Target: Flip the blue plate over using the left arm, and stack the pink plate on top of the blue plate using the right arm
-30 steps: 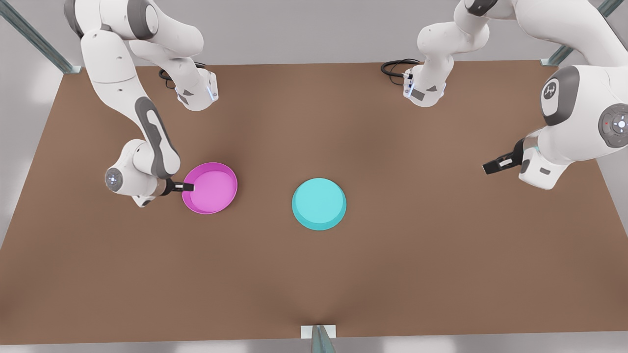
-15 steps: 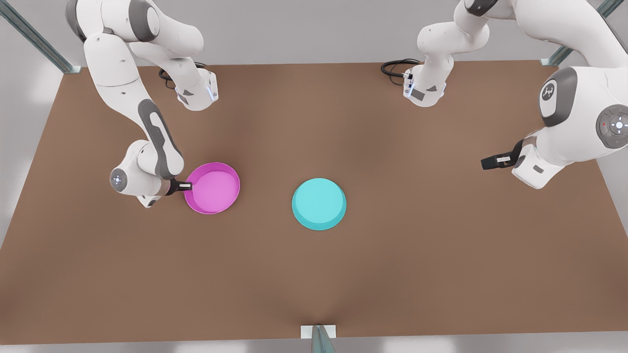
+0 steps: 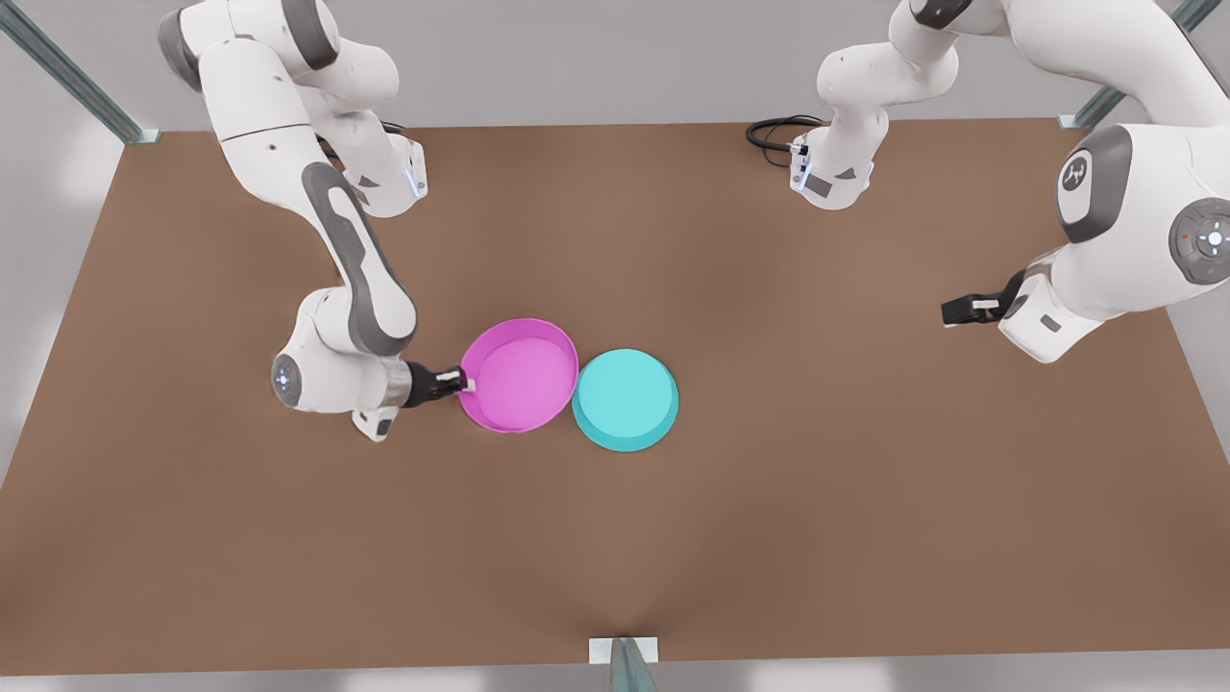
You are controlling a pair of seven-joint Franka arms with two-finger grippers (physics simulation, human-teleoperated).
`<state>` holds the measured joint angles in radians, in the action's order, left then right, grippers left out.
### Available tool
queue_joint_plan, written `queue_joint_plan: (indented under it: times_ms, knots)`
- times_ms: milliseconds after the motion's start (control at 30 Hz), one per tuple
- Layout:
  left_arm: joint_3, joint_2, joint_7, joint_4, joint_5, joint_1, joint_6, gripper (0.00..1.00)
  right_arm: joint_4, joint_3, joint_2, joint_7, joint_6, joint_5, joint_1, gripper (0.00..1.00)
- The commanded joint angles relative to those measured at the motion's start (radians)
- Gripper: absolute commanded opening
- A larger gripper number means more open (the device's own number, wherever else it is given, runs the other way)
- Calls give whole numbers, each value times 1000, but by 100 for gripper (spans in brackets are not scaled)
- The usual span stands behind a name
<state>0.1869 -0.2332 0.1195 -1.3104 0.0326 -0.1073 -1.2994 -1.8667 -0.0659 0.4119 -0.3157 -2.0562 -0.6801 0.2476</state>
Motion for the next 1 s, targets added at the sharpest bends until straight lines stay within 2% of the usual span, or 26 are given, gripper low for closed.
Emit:
queue_joint_plan:
  times_ms: [0,100,233,467,767,800,833,967]
  knots:
    - [0,6,-69,0,-2,0,5,100,41,-3,34,262,-10,-61,82,21]
    - [0,14,-69,0,-2,0,25,100,96,-3,99,351,-102,-72,188,21]
    - [0,25,-57,0,-5,0,32,100,147,-2,166,418,-168,-72,246,21]
    - [2,18,-55,0,-3,6,52,100,181,3,229,428,-229,-72,242,21]
    - [2,23,-54,2,-2,11,91,100,178,1,223,420,-239,-73,237,21]
    - [2,23,-54,2,-2,11,89,100,179,1,225,420,-237,-73,239,95]
    - [2,25,-54,2,1,11,91,100,179,3,223,420,-237,-73,239,100]
    - [2,25,-52,5,1,11,88,100,182,1,222,418,-233,-73,234,100]
